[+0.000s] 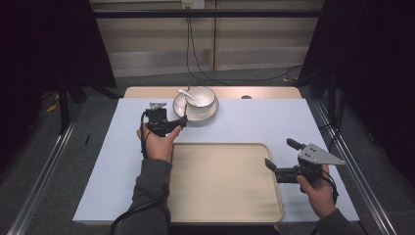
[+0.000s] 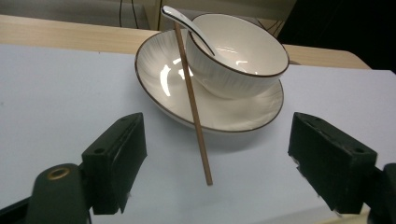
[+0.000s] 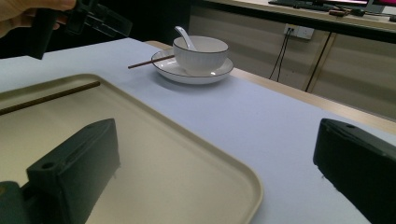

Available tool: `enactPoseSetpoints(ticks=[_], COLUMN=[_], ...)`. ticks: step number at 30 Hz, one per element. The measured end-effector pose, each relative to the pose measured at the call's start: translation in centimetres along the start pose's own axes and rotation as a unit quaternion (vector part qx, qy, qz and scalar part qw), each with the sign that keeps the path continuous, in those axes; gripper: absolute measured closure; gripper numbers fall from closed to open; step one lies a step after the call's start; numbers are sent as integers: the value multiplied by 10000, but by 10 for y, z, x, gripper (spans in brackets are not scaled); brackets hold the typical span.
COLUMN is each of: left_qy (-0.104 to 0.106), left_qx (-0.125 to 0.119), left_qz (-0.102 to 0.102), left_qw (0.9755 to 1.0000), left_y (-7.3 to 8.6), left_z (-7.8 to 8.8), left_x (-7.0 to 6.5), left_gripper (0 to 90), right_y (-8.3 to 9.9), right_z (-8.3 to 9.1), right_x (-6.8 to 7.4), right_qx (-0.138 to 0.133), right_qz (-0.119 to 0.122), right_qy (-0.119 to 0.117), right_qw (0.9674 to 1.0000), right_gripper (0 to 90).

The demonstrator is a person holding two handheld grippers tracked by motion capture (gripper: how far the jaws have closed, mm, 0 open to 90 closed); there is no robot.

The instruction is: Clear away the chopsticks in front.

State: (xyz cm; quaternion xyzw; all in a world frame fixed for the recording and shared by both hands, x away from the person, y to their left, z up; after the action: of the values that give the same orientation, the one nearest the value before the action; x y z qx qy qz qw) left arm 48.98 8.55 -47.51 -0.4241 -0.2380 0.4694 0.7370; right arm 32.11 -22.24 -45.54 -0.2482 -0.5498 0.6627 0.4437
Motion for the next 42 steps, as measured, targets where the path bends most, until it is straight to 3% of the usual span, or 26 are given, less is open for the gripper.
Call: enactPoseSetpoints(ticks=[13, 19, 32, 42], left_qy=[-21, -67, 43, 47], left_qx=[-15, 101, 561, 793], left_qz=[-47, -186, -447, -439], left_qw=[10000, 9998, 9974, 9959], left_y=[-14, -14, -6, -4], left_z=[-41, -55, -77, -90], left_x=[20, 23, 23, 25], left_gripper=[149, 174, 524, 654], right_y=[1, 0, 1, 1], right_z=[0, 0, 0, -1], right_x=[0, 0, 0, 0], right_qx=[30, 21, 59, 33], right_qz=[76, 63, 33, 26], right_qy=[0, -39, -49, -34], right_qw=[10000, 10000, 10000, 10000], right_gripper=[0, 0, 1, 3])
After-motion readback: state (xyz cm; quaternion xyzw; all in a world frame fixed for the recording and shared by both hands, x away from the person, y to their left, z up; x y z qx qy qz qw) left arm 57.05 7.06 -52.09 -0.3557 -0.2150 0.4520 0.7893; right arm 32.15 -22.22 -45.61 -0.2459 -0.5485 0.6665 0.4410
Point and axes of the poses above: each handheld gripper's, and its own axes: z roughly backward along the jaws, y roughly out of its underside, x roughly to its left, the point moved 10 cm from there along -z, roughly forward along the jaws, and after that the axes turned 13 degrees about -z, right-handed, at the moved point
